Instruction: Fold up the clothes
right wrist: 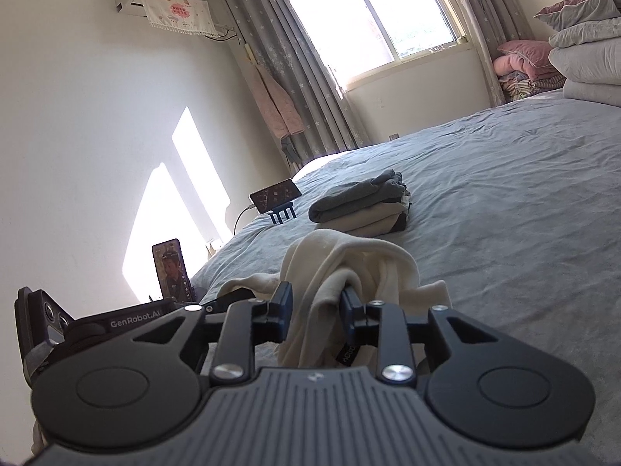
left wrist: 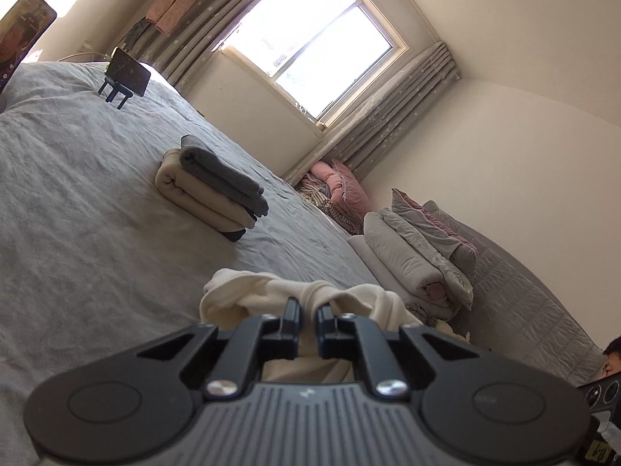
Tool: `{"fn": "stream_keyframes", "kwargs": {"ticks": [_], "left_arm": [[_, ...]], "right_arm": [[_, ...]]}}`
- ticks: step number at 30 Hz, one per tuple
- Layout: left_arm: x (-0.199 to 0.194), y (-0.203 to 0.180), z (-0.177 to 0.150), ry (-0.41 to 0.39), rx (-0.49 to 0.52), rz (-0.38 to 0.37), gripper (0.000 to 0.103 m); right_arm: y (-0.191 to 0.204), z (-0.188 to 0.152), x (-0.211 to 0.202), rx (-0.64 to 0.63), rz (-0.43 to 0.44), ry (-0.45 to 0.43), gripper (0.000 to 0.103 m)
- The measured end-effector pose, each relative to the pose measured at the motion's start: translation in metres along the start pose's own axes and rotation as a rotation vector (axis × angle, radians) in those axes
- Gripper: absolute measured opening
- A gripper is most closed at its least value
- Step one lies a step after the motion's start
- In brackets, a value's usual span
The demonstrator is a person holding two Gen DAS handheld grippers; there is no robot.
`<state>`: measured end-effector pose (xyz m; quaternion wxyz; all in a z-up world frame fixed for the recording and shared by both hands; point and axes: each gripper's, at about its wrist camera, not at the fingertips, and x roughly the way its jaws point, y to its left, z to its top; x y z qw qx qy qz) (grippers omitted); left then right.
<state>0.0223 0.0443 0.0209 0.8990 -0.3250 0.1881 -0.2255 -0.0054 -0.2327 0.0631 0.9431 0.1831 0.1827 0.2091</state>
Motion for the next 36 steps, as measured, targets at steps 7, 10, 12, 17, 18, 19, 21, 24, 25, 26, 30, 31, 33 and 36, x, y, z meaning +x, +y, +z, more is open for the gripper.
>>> {"fn": "stream_keyframes", "kwargs": {"ticks": [7, 10, 12, 17, 18, 19, 21, 24, 25, 26, 30, 31, 33, 36], "left_arm": [[-0.018, -0.004, 0.008, -0.07, 0.004, -0.024, 0.007], [-0.026, -0.006, 0.011, -0.099, 0.007, -0.037, 0.007], [-0.031, -0.008, 0.013, -0.118, 0.01, -0.046, 0.007], [-0.043, -0.002, 0.021, -0.161, -0.008, -0.035, 0.007], [-0.046, 0.001, 0.024, -0.173, -0.021, -0.033, 0.007], [-0.051, 0.002, 0.027, -0.191, -0.029, -0.031, 0.007], [-0.06, 0.005, 0.032, -0.225, -0.04, -0.027, 0.007], [-0.074, 0.007, 0.039, -0.265, -0.042, -0.01, 0.007], [-0.077, 0.008, 0.04, -0.272, -0.042, -0.004, 0.007], [-0.081, 0.008, 0.042, -0.281, -0.039, 0.009, 0.007], [-0.09, 0.007, 0.049, -0.301, -0.009, 0.091, 0.007], [-0.091, 0.008, 0.051, -0.305, 0.002, 0.117, 0.007], [-0.091, 0.013, 0.053, -0.306, 0.021, 0.183, 0.007], [-0.086, 0.023, 0.056, -0.294, 0.028, 0.268, 0.007]], "right_arm": [[0.007, 0.002, -0.006, -0.005, 0.024, -0.049, 0.056], [0.013, 0.001, -0.004, 0.006, 0.076, -0.028, 0.056], [0.019, 0.0, 0.0, -0.015, 0.077, -0.007, 0.057], [0.025, -0.004, 0.005, -0.068, 0.041, 0.001, 0.056], [0.024, -0.005, 0.005, -0.079, 0.024, 0.005, 0.056], [0.024, -0.005, 0.006, -0.09, 0.006, 0.01, 0.055], [0.023, -0.006, 0.01, -0.119, -0.046, 0.035, 0.034], [0.017, -0.006, 0.014, -0.119, -0.12, 0.04, 0.024], [0.014, -0.005, 0.014, -0.113, -0.141, 0.038, 0.023], [0.009, -0.003, 0.013, -0.097, -0.156, 0.027, 0.023], [0.002, 0.014, 0.014, -0.087, -0.194, -0.017, 0.02], [0.002, 0.018, 0.016, -0.1, -0.2, -0.026, 0.02], [0.002, 0.027, 0.022, -0.127, -0.214, -0.044, 0.02], [0.006, 0.037, 0.042, -0.19, -0.231, -0.044, 0.02]]}}
